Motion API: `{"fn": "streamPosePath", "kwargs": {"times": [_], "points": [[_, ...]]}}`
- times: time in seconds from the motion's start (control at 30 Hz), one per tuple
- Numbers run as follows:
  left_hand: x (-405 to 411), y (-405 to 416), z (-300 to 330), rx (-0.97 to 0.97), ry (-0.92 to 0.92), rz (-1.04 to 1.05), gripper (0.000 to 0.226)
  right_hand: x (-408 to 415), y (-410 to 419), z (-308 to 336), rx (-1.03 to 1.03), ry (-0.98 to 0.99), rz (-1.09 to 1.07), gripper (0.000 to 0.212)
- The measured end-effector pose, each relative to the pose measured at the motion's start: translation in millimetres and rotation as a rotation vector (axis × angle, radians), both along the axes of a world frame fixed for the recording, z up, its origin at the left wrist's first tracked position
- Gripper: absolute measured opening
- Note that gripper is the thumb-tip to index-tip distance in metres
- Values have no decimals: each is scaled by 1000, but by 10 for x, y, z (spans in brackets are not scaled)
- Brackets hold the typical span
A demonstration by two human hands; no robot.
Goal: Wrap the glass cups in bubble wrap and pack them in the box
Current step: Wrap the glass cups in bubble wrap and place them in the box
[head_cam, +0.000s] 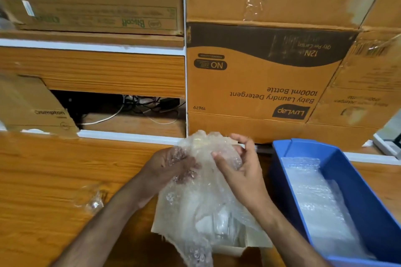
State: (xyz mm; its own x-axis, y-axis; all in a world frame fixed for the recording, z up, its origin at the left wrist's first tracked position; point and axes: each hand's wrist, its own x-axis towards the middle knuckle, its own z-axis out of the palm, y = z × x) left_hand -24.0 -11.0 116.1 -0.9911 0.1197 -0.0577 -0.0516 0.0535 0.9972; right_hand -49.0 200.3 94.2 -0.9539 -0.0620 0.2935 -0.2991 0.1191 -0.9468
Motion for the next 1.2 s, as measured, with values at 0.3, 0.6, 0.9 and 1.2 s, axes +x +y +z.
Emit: {"fn": "streamPosePath", "kwargs": {"times": [0.3,0.6,0.9,1.2], "points": [[-31,56,35,78,27,218,31,240,-76,-241,212,493,-168,71],[-124,86,32,244,-101,197,27,47,-130,-354,524,377,-179,54],[-199,81,3,189,-109,49,27,-259,-105,-294,430,302,-237,38],[-440,-70,-145,-283,35,133,4,-411,255,-147,259,-24,140,18]]}}
